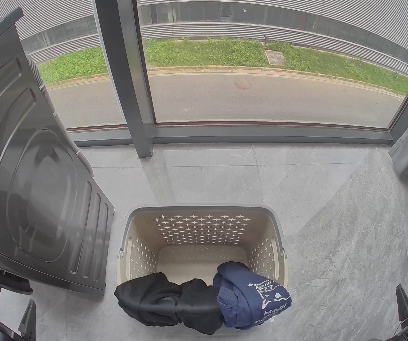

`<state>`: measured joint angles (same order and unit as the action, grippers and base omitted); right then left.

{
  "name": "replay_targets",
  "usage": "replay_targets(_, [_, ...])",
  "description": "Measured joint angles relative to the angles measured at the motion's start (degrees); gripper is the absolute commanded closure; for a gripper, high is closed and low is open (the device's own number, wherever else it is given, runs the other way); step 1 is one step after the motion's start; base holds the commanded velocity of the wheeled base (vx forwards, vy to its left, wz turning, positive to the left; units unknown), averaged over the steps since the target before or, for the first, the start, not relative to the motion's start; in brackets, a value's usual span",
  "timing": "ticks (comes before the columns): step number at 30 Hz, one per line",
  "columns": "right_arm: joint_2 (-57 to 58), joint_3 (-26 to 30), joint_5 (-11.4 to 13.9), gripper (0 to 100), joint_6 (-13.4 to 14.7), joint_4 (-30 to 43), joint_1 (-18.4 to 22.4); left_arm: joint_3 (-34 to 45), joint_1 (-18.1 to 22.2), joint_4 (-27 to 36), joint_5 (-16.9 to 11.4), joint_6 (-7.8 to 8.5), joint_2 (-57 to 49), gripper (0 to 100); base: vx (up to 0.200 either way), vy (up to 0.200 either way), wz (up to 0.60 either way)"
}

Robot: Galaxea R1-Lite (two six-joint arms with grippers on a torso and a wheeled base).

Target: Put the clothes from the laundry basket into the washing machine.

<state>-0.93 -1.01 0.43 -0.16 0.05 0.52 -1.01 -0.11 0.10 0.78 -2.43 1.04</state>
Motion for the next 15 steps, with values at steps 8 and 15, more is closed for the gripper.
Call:
replay_targets(8, [0.0, 0.0, -0.02, 0, 0.0, 0.0, -0.01, 0.0, 0.01, -0.02, -0.02, 0.0, -0.02, 0, 0.075, 0.0, 0.0])
replay_targets(15, [0.0, 0.0, 0.0, 0, 0.0, 0.0, 0.0, 0.0, 0.01, -0.02, -0.02, 0.0, -0.02, 0, 0.171, 0.0, 0.0])
